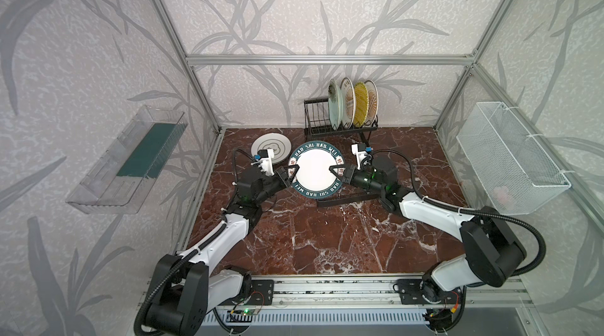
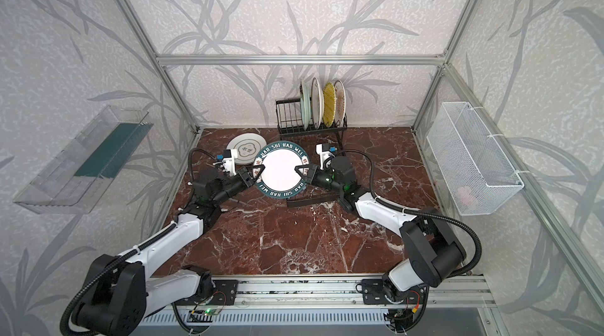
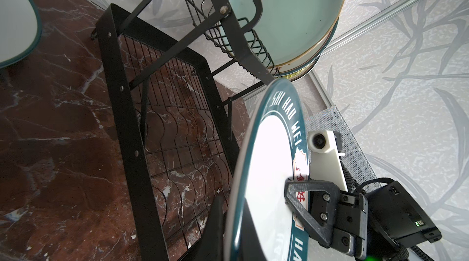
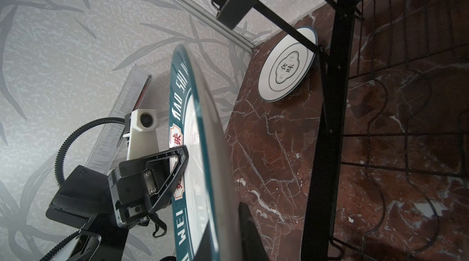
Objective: Load plates into a dish rack
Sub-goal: Rotate the dish rack at the top-center of the table.
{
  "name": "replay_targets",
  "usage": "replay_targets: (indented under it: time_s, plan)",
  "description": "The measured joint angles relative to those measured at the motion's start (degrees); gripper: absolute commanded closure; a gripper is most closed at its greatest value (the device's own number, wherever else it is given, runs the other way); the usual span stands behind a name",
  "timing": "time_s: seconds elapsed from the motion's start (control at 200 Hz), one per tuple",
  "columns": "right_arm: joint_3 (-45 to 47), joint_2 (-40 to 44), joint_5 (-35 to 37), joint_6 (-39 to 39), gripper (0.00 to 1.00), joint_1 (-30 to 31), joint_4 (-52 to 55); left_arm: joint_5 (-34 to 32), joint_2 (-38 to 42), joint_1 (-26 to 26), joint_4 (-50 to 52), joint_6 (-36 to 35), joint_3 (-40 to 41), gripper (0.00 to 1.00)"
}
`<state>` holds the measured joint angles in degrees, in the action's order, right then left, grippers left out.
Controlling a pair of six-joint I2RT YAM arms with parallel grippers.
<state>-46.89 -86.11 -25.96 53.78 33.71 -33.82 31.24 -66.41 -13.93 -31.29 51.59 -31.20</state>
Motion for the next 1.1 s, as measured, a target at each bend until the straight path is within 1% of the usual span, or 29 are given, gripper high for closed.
replay_targets:
  time_s: [0.08,0.23,0.335,0.43,0.595,0.7,0.795,0.935,1.1]
  plan:
    - [-0.24,0.0,-0.02,0.0,1.0,0.28,-0.04,-0.92,1.57,0.0,1.53,-0.7,0.0,0.91]
    - [-0.26,0.04,0.52,-0.79,1.0,0.83,0.31,-2.71,3.34,-0.02,5.2,-2.14,0.0,0.87]
    - [-0.26,0.59,1.49,-3.02,1.0,1.18,1.53,-3.32,3.76,-0.07,8.11,-2.97,-0.02,0.75]
    - [-0.17,1.57,2.64,-4.76,1.0,1.16,2.73,-3.96,4.24,-0.22,10.62,-3.74,-0.02,0.68]
    - [2.16,5.16,3.63,-5.75,1.0,-0.46,3.72,-4.92,6.36,-0.39,14.64,-5.55,-0.57,0.67]
    - [4.28,9.16,4.74,-6.91,1.0,-1.88,6.19,-5.29,7.3,-1.07,17.77,-7.13,-1.73,0.67]
    - [6.01,13.77,6.4,-8.04,1.0,-4.07,9.09,-7.76,7.13,-0.9,21.05,-8.61,-2.84,0.67]
    - [8.09,21.57,7.98,-8.61,1.0,-8.7,10.82,-9.97,3.93,-1.09,26.01,-10.4,-4.28,0.67]
    - [10.6,28.94,9.18,-9.07,1.0,-13.46,13.84,-11.45,-2.08,-3.61,28.79,-11.56,-6.23,0.68]
